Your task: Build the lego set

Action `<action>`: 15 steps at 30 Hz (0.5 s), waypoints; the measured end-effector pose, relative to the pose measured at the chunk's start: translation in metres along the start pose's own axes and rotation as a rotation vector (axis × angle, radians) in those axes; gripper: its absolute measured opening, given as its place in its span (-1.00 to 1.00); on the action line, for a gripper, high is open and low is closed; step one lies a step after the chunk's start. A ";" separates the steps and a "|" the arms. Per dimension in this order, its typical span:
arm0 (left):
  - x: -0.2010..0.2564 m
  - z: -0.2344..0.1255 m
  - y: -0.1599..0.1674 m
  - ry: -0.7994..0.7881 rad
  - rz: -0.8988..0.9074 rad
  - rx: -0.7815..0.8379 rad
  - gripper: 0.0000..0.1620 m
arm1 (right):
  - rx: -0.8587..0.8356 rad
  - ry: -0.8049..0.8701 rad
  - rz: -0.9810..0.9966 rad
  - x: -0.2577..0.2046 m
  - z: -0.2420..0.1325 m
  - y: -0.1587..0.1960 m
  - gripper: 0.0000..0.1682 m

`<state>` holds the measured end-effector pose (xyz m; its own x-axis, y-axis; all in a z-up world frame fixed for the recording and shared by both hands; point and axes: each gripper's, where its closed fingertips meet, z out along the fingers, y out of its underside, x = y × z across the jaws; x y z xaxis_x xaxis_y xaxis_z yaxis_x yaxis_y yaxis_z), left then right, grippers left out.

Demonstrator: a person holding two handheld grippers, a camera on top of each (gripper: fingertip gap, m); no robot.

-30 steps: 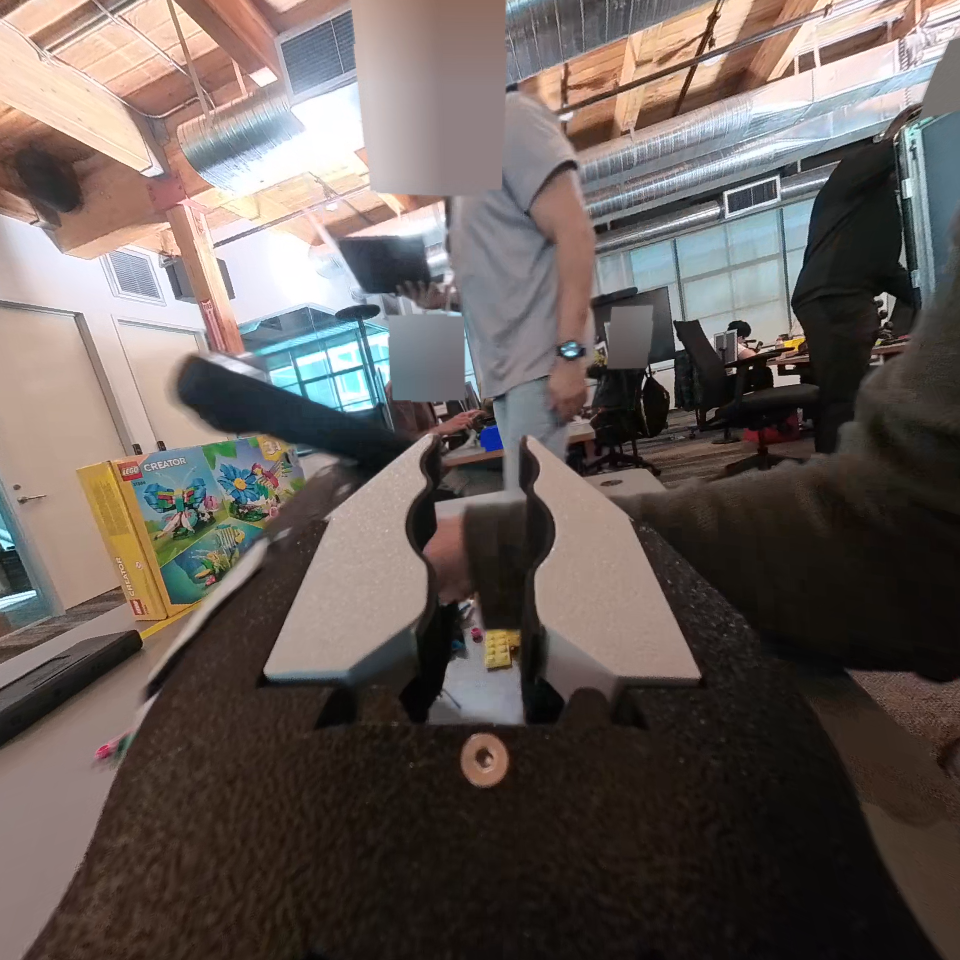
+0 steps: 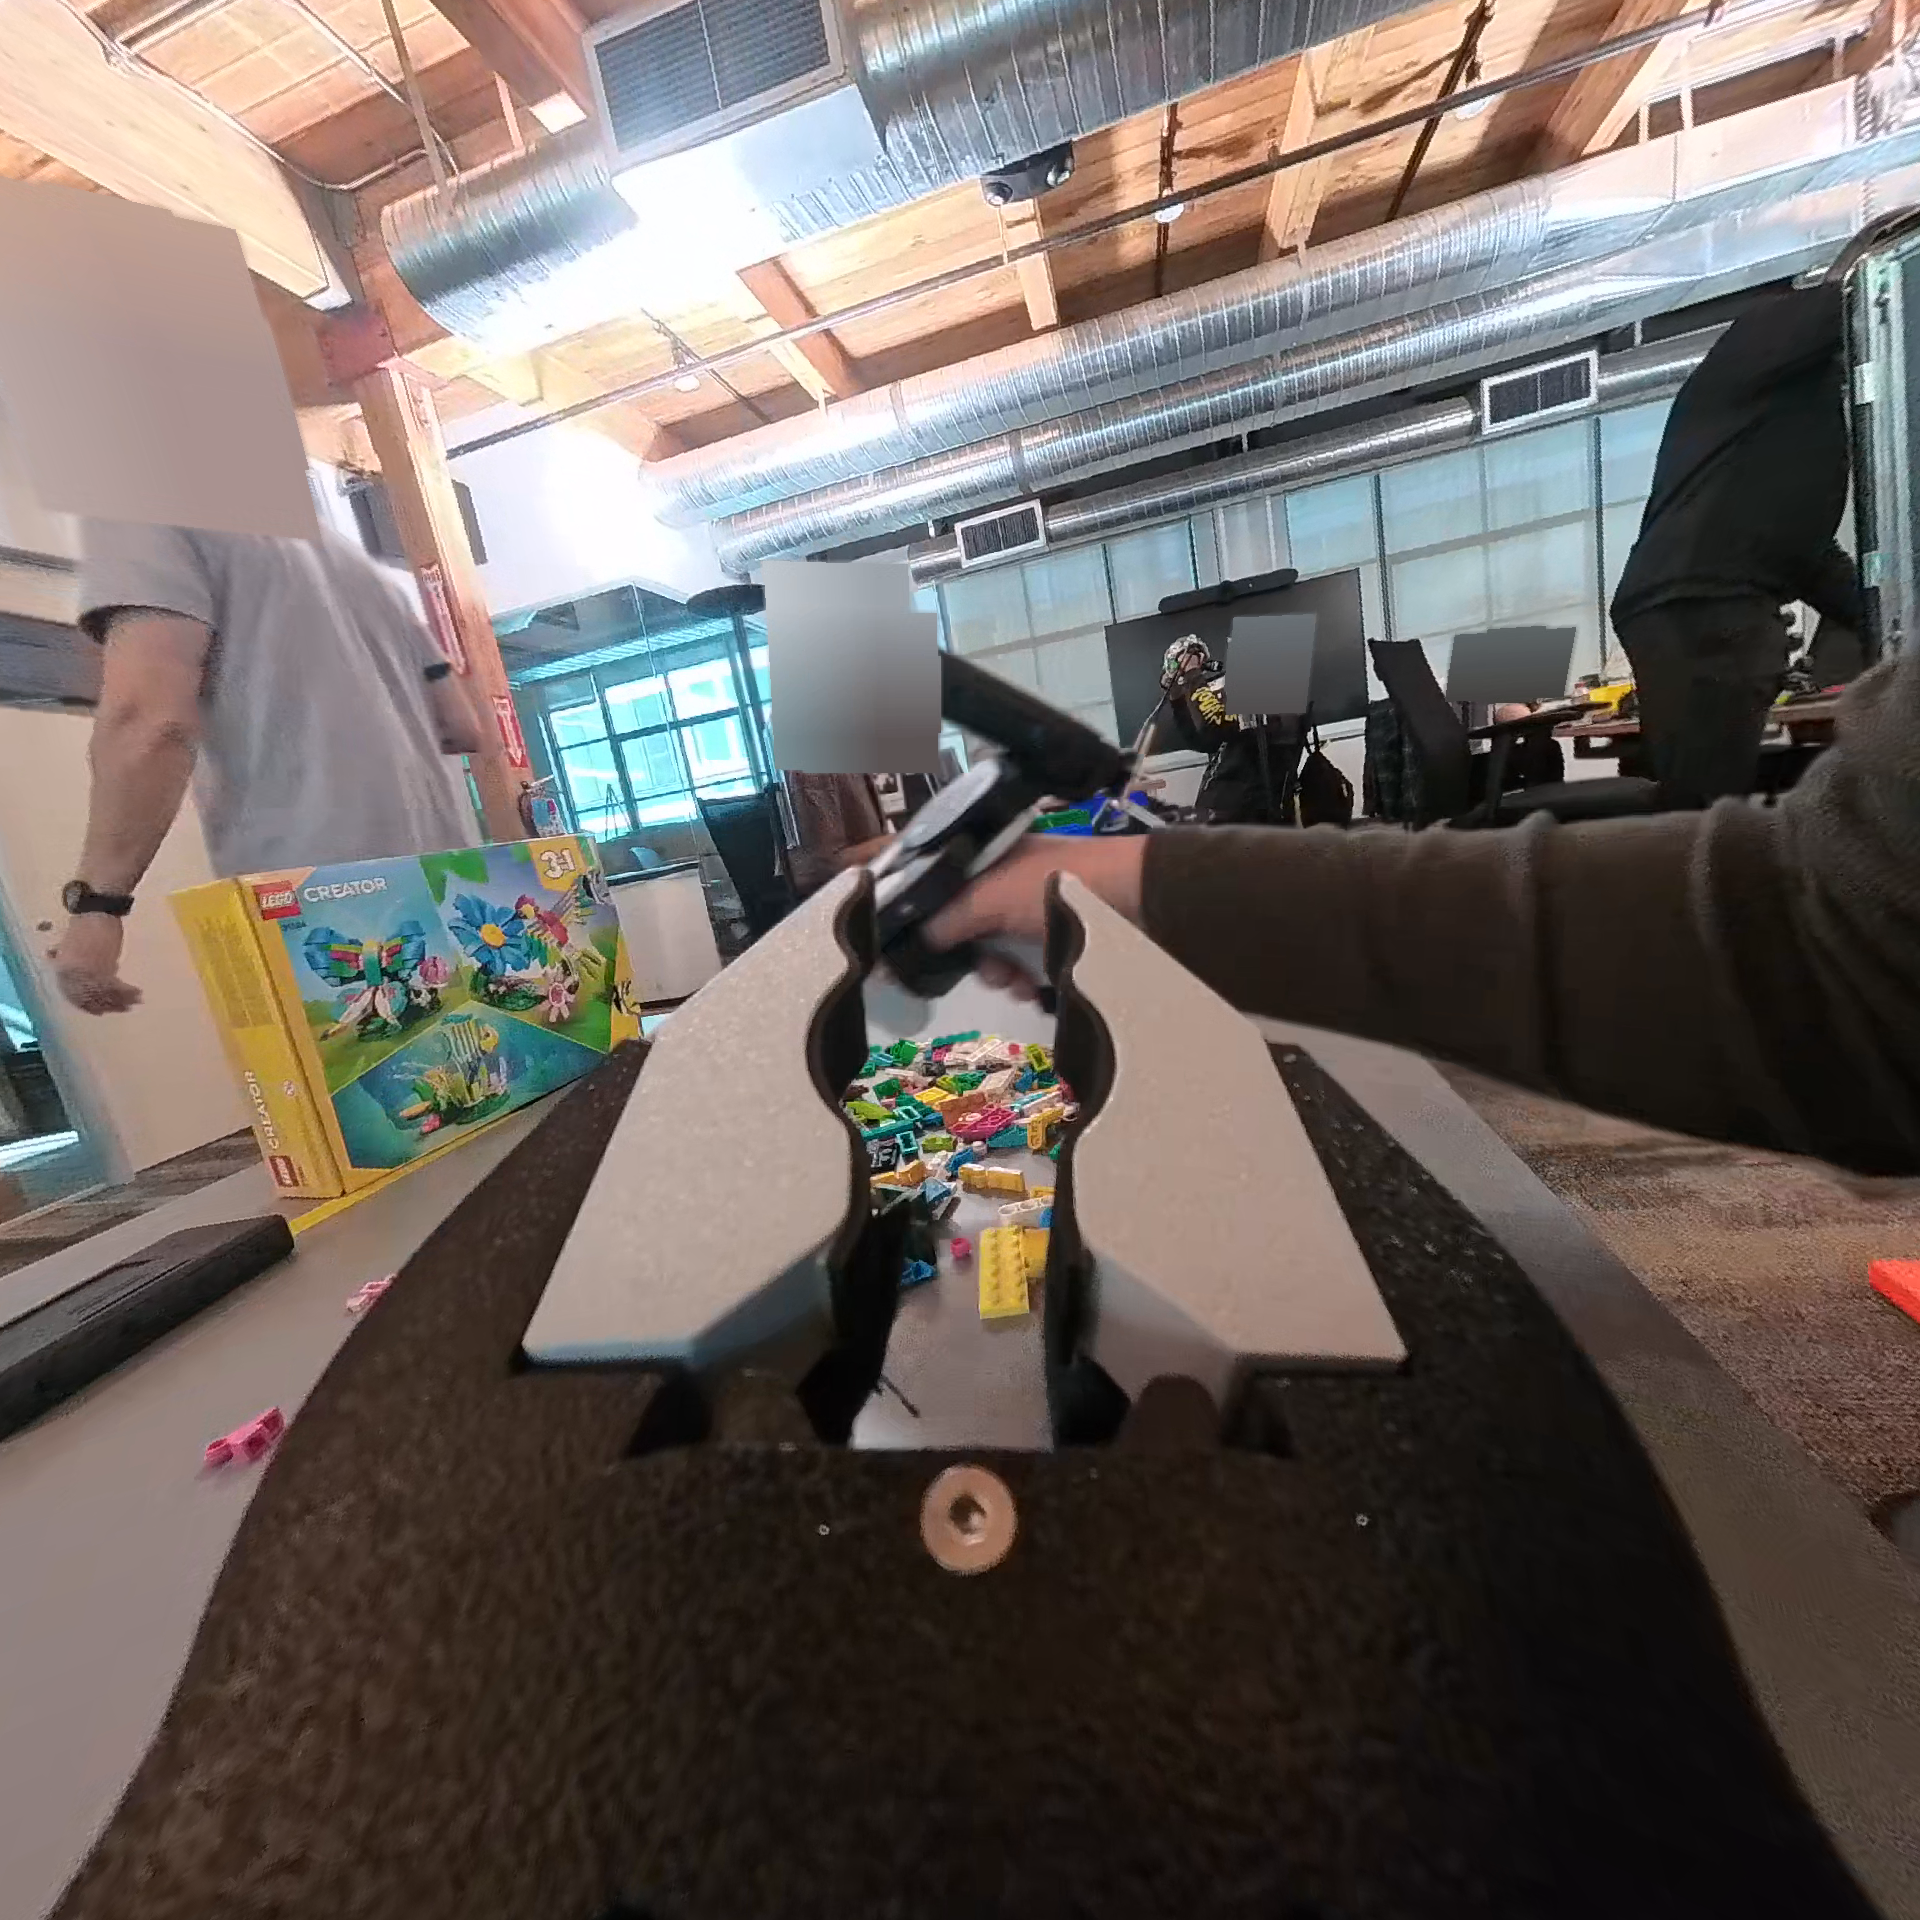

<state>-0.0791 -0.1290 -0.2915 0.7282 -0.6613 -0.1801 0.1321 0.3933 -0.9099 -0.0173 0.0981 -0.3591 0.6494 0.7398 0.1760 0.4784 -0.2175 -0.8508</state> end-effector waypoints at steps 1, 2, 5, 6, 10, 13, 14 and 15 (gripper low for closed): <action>0.000 0.000 0.001 -0.001 -0.001 -0.003 -0.64 | -0.010 0.041 0.031 0.021 -0.012 0.011 -0.67; 0.000 0.001 0.001 0.000 -0.004 -0.005 -0.64 | -0.023 0.081 0.049 0.041 -0.021 0.021 -0.70; -0.001 0.002 0.003 -0.001 -0.008 -0.012 -0.64 | -0.114 0.118 0.042 0.079 -0.030 0.051 -0.85; -0.001 0.002 0.004 -0.003 -0.009 -0.013 -0.64 | -0.152 0.101 0.033 0.084 -0.028 0.059 -0.85; -0.001 0.000 0.003 -0.001 -0.013 -0.014 -0.64 | -0.218 -0.005 -0.033 0.085 -0.005 0.068 -0.84; 0.000 0.000 0.003 0.003 -0.011 -0.017 -0.64 | -0.303 -0.019 -0.086 0.097 0.012 0.078 -0.82; 0.000 0.000 0.003 0.004 -0.010 -0.017 -0.64 | -0.318 -0.021 -0.083 0.101 0.016 0.080 -0.82; 0.000 0.000 0.002 0.004 -0.007 -0.015 -0.65 | -0.328 -0.024 -0.071 0.105 0.020 0.081 -0.82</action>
<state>-0.0790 -0.1284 -0.2939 0.7244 -0.6669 -0.1749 0.1276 0.3790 -0.9166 0.0780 0.1709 -0.4199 0.5959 0.7740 0.2140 0.6891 -0.3560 -0.6312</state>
